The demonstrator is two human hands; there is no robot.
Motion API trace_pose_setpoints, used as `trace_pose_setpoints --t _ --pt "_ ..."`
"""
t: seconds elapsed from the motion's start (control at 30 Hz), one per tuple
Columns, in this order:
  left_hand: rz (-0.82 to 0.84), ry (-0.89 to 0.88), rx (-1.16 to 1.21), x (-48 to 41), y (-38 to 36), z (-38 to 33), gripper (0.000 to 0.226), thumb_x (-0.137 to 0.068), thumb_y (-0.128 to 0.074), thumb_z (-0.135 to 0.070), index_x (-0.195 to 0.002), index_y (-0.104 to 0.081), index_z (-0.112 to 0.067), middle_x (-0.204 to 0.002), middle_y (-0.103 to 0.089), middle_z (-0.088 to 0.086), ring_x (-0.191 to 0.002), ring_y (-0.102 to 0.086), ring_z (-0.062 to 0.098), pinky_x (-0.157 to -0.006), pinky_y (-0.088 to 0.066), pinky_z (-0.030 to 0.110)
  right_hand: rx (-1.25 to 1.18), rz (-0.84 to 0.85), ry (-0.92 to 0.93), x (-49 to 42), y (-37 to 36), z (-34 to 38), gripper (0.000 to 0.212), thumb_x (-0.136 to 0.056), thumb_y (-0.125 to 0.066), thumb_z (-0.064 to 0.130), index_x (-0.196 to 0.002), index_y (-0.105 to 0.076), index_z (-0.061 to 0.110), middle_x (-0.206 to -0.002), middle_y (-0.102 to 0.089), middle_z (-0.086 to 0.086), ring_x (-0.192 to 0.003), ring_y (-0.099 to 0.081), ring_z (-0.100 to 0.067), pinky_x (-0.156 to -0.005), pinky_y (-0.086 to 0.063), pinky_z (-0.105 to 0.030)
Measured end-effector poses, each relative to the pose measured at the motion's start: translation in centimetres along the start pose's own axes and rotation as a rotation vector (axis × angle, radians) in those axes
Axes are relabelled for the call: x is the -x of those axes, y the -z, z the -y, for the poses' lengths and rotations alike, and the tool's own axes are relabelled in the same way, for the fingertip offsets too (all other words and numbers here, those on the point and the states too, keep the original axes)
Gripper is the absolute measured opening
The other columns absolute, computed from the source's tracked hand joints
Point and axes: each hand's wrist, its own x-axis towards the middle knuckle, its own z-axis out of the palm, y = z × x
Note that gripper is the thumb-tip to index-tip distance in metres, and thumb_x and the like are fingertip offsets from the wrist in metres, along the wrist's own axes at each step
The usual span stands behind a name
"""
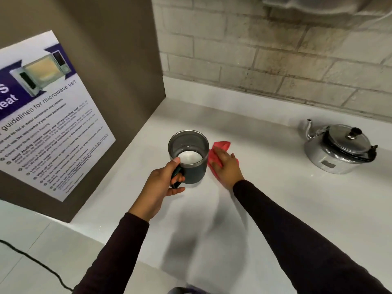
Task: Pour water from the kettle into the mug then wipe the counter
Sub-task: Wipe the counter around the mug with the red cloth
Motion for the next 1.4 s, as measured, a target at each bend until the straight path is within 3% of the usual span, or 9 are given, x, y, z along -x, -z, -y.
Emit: trace_pose_setpoints --t 0.13,0.2,0.33,0.5,0.67,0.8,1.17,1.3,1.4 --pt "-0.023 -0.033 -0.011 0.3 0.2 -0.3 0.056 -0.086 -0.046 -0.049 -0.037 -0.045 -0.023 -0.057 -0.055 -0.001 -0.072 -0.06 0.014 -0.068 -0.058 0.028 -0.087 0.135 0.187 1.9 -2.4 4.2 0.015 -0.083 -0.057 0.032 -0.097 -0.059 0.026 -0.085 -0.07 0.006 -0.086 -0.06 -0.025 -0.101 -0.041 -0.048" --pt "-0.037 -0.046 -0.008 0.2 0.4 -0.4 0.055 -0.087 -0.046 -0.048 -0.038 -0.042 -0.023 -0.055 -0.055 -0.002 -0.073 -0.059 0.015 -0.075 -0.059 0.035 -0.096 0.21 0.372 3.8 -2.7 5.2 0.018 -0.084 -0.06 0.037 -0.096 -0.068 0.026 -0.096 -0.073 0.003 -0.096 -0.063 -0.018 -0.094 -0.048 -0.037" --pt "-0.028 -0.039 -0.008 -0.3 0.2 0.0 0.051 -0.089 -0.045 -0.047 -0.045 -0.043 -0.02 -0.053 -0.056 -0.004 -0.066 -0.063 0.008 -0.08 -0.057 0.037 0.132 0.335 0.569 8.6 -2.6 3.2 0.044 -0.085 -0.058 0.03 -0.129 -0.054 0.024 -0.137 -0.055 0.002 -0.133 -0.042 -0.013 -0.11 -0.021 -0.037" --pt "-0.014 0.027 -0.002 -1.2 -1.2 1.7 0.046 -0.089 -0.047 -0.045 -0.054 -0.047 -0.015 -0.057 -0.052 0.001 -0.069 -0.059 0.014 -0.07 -0.059 0.031 0.154 0.257 0.447 13.8 -0.3 -1.0 0.047 -0.086 -0.059 0.032 -0.131 -0.053 0.022 -0.144 -0.046 0.002 -0.137 -0.034 -0.009 -0.115 -0.011 -0.037" --pt "-0.001 0.098 0.034 -1.7 -3.1 3.9 0.037 -0.089 -0.05 -0.042 -0.063 -0.056 -0.017 -0.051 -0.049 -0.004 -0.072 -0.057 0.015 -0.071 -0.056 0.033 0.16 -0.01 0.171 16.2 1.5 -3.4 0.048 -0.086 -0.057 0.035 -0.133 -0.051 0.024 -0.143 -0.047 0.002 -0.135 -0.035 -0.008 -0.117 -0.015 -0.043" --pt "0.015 0.148 0.045 -1.7 -4.0 5.2 0.034 -0.09 -0.051 -0.04 -0.072 -0.059 -0.013 -0.049 -0.049 -0.004 -0.071 -0.056 0.015 -0.074 -0.057 0.035 0.184 -0.198 -0.088 16.2 1.5 -3.9 0.048 -0.089 -0.053 0.033 -0.136 -0.047 0.024 -0.145 -0.045 -0.001 -0.136 -0.036 -0.013 -0.117 -0.004 -0.037" --pt "0.162 0.145 -0.175 -2.4 -3.3 4.9 0.049 -0.089 -0.048 -0.05 -0.063 -0.05 -0.008 -0.072 -0.055 0.009 -0.077 -0.057 0.02 -0.08 -0.058 0.04 0.218 -0.248 -0.116 16.2 1.4 -3.7 0.047 -0.088 -0.052 0.035 -0.134 -0.049 0.023 -0.143 -0.047 -0.002 -0.135 -0.038 -0.015 -0.116 -0.002 -0.036" --pt "-0.154 -0.232 -0.48 -2.2 -2.4 4.6 0.029 -0.086 -0.058 -0.041 -0.079 -0.056 -0.012 -0.085 -0.059 0.006 -0.082 -0.055 0.021 -0.076 -0.046 0.032 0.213 -0.247 -0.128 16.3 1.3 -3.6 0.046 -0.09 -0.052 0.035 -0.135 -0.048 0.023 -0.145 -0.046 -0.001 -0.136 -0.036 -0.013 -0.116 -0.003 -0.033" --pt "-0.205 -0.468 -0.285 -0.8 -2.5 3.5 0.015 -0.087 -0.058 -0.029 -0.073 -0.052 -0.03 -0.073 -0.058 -0.014 -0.068 -0.05 0.001 -0.07 -0.042 0.02 0.208 -0.275 -0.15 16.4 1.3 -3.7 0.046 -0.089 -0.054 0.032 -0.134 -0.049 0.022 -0.144 -0.047 -0.002 -0.136 -0.037 -0.014 -0.117 -0.004 -0.034"
